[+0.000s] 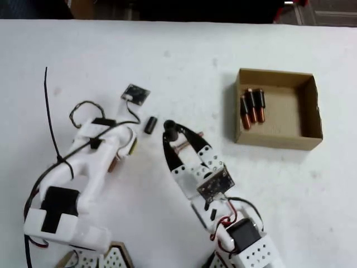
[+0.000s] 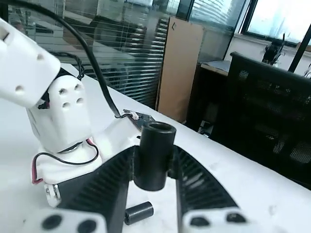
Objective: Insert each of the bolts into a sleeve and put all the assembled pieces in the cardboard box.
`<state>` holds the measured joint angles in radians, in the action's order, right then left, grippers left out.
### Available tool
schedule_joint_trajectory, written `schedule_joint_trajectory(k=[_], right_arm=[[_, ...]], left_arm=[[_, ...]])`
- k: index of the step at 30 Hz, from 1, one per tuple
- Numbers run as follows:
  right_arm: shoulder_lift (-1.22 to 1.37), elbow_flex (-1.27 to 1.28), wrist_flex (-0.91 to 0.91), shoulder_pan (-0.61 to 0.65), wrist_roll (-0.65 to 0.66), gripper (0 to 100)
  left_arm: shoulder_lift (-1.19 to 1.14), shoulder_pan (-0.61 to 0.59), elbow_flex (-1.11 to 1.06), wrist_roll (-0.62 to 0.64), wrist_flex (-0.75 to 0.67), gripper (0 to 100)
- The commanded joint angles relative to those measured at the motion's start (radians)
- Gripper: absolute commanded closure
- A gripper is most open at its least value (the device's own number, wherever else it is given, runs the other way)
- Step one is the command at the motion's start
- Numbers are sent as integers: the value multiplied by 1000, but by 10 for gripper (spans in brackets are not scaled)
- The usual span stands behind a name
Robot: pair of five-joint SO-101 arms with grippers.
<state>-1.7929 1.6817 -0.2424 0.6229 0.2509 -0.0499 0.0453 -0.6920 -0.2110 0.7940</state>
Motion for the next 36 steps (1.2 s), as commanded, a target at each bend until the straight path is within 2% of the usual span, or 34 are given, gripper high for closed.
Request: schedule_joint_trajectory(k=[1, 9, 13, 22, 36], right_arm=[[-5, 9, -5, 7, -15, 981], [-5, 9, -96, 7, -18, 981], [-5, 9, -99, 7, -18, 981], [-5, 9, -113, 7, -18, 981], [-5, 9, -110, -24, -18, 981]], left_arm=[[-4, 27, -2, -3, -31, 935], [-1, 27, 61, 3, -29, 958], [-1, 36, 81, 71, -29, 974], [2, 28, 86, 3, -29, 978], [269, 27, 81, 3, 14, 978]])
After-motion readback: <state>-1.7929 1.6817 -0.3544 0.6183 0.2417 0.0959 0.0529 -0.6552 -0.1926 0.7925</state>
